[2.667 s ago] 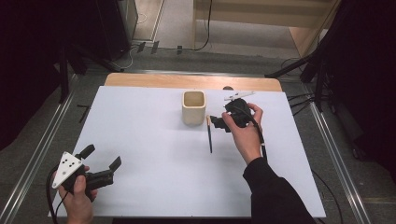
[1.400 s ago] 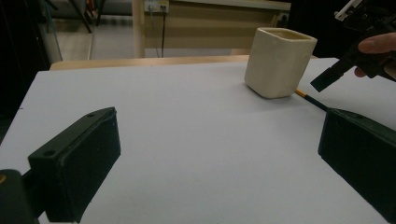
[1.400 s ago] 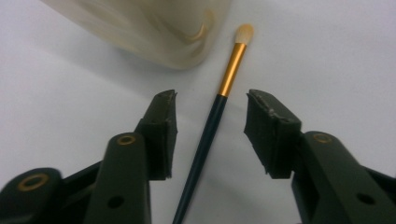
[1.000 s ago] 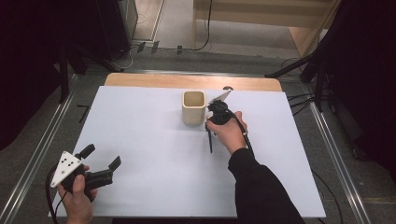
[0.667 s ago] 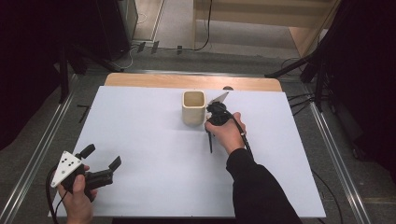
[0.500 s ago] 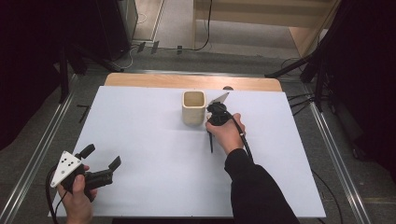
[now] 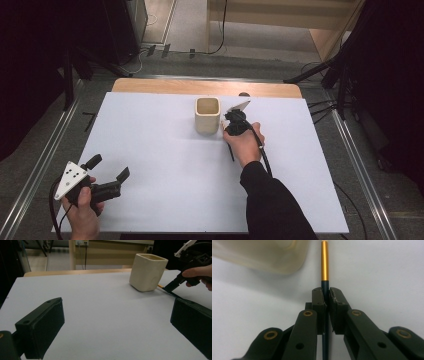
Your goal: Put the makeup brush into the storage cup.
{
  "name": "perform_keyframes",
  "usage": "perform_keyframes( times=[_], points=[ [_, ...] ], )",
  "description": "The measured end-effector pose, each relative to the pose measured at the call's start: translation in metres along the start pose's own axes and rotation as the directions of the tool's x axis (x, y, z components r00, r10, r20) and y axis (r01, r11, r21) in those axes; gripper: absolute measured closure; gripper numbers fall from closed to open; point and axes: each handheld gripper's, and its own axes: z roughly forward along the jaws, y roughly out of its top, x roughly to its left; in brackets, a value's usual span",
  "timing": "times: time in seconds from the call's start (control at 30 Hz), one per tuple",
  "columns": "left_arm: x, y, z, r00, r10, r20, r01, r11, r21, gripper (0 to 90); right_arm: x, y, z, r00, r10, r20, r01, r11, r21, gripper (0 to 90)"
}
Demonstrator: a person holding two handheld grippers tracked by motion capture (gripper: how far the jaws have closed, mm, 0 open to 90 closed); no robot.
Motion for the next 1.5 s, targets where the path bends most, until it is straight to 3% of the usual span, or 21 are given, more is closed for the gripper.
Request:
perform_keyframes(
  times=[0.03, 0.1, 0.2, 0.37, 0.47, 0.63, 0.73, 0.77, 1.03, 1.07, 1.1, 1.13, 1.17, 1.2, 1.3, 1.33, 1.37, 1.4, 1.43, 1.5],
  points=[
    [0.0, 0.0, 0.0, 1.0, 0.001, 0.0, -0.001, 1.0, 0.0, 0.0, -0.003, 0.0, -0.004, 0.9997, 0.012, -0.021, -0.012, 0.999, -0.036, 84.8],
    [0.0, 0.0, 0.0, 1.0, 0.001, -0.001, -0.001, 1.0, 0.0, 0.0, -0.005, 0.001, -0.006, 0.9993, 0.019, -0.033, -0.02, 0.999, -0.048, 84.8],
    [0.0, 0.0, 0.0, 1.0, -0.001, 0.001, 0.001, 1.0, -0.002, 0.0, -0.008, 0.001, -0.016, 0.9981, 0.036, -0.049, -0.042, 0.992, -0.116, 84.8],
    [-0.001, 0.0, 0.0, 1.0, 0.003, 0.002, -0.003, 1.0, 0.002, 0.0, -0.009, 0.001, -0.023, 0.9979, 0.015, -0.064, -0.026, 0.984, -0.176, 84.8],
    [-0.001, 0.0, 0.0, 1.0, 0.003, 0.001, -0.003, 1.0, 0.0, 0.0, -0.009, 0.001, -0.029, 0.9983, 0.008, -0.058, -0.021, 0.974, -0.228, 84.8],
    [-0.001, 0.0, 0.0, 1.0, 0.003, 0.003, -0.003, 1.0, 0.0, 0.0, -0.009, 0.001, -0.038, 0.9976, -0.024, -0.065, 0.0, 0.94, -0.341, 84.7],
    [-0.001, 0.0, 0.0, 1.0, 0.003, 0.004, -0.003, 1.0, 0.0, 0.0, -0.005, 0.0, -0.044, 0.9979, -0.051, -0.039, 0.029, 0.905, -0.424, 84.7],
    [-0.001, 0.0, 0.0, 1.0, 0.004, 0.004, -0.004, 1.0, 0.0, 0.0, -0.005, 0.0, -0.044, 0.9979, -0.051, -0.039, 0.029, 0.905, -0.424, 84.7],
    [-0.001, 0.0, 0.0, 1.0, 0.002, 0.005, -0.002, 1.0, -0.001, 0.0, -0.003, -0.001, -0.053, 0.9969, -0.078, 0.003, 0.068, 0.848, -0.526, 84.8],
    [-0.001, 0.0, 0.0, 1.0, 0.002, 0.005, -0.002, 1.0, -0.001, 0.0, -0.002, -0.001, -0.055, 0.9961, -0.087, 0.013, 0.08, 0.831, -0.55, 84.8],
    [-0.001, 0.0, 0.0, 1.0, 0.003, 0.005, -0.003, 1.0, 0.001, 0.0, -0.002, -0.002, -0.056, 0.9956, -0.091, 0.022, 0.087, 0.824, -0.56, 84.8],
    [-0.001, 0.0, 0.0, 1.0, 0.003, 0.005, -0.003, 1.0, 0.001, 0.0, -0.002, -0.002, -0.056, 0.9956, -0.091, 0.022, 0.087, 0.824, -0.56, 84.8],
    [-0.001, 0.0, 0.0, 1.0, 0.003, 0.005, -0.003, 1.0, 0.0, 0.0, 0.0, -0.002, -0.057, 0.995, -0.095, 0.031, 0.095, 0.805, -0.586, 84.8],
    [-0.001, 0.0, 0.0, 1.0, 0.003, 0.005, -0.003, 1.0, 0.0, 0.0, 0.0, -0.002, -0.057, 0.995, -0.095, 0.031, 0.095, 0.805, -0.586, 84.8],
    [-0.001, 0.0, 0.0, 1.0, 0.004, 0.006, -0.004, 1.0, 0.001, 0.0, 0.002, -0.002, -0.06, 0.993, -0.109, 0.045, 0.114, 0.778, -0.618, 84.8],
    [-0.001, 0.0, 0.0, 1.0, 0.004, 0.007, -0.004, 1.0, 0.003, 0.0, 0.003, -0.002, -0.06, 0.9929, -0.108, 0.05, 0.115, 0.764, -0.635, 84.7],
    [-0.001, 0.0, 0.0, 1.0, 0.004, 0.006, -0.004, 1.0, 0.003, 0.0, 0.003, -0.002, -0.06, 0.9929, -0.108, 0.05, 0.115, 0.764, -0.635, 84.7],
    [-0.001, 0.0, 0.0, 1.0, 0.004, 0.006, -0.004, 1.0, 0.002, 0.0, 0.003, -0.002, -0.061, 0.9922, -0.113, 0.053, 0.12, 0.753, -0.647, 84.7],
    [-0.001, 0.0, 0.0, 1.0, 0.004, 0.006, -0.004, 1.0, 0.001, 0.0, 0.003, -0.002, -0.061, 0.9922, -0.113, 0.053, 0.12, 0.753, -0.647, 84.7],
    [-0.001, 0.0, 0.0, 1.0, 0.002, 0.007, -0.002, 1.0, 0.001, 0.0, 0.003, -0.002, -0.062, 0.9924, -0.112, 0.051, 0.118, 0.744, -0.658, 84.7]
  ],
)
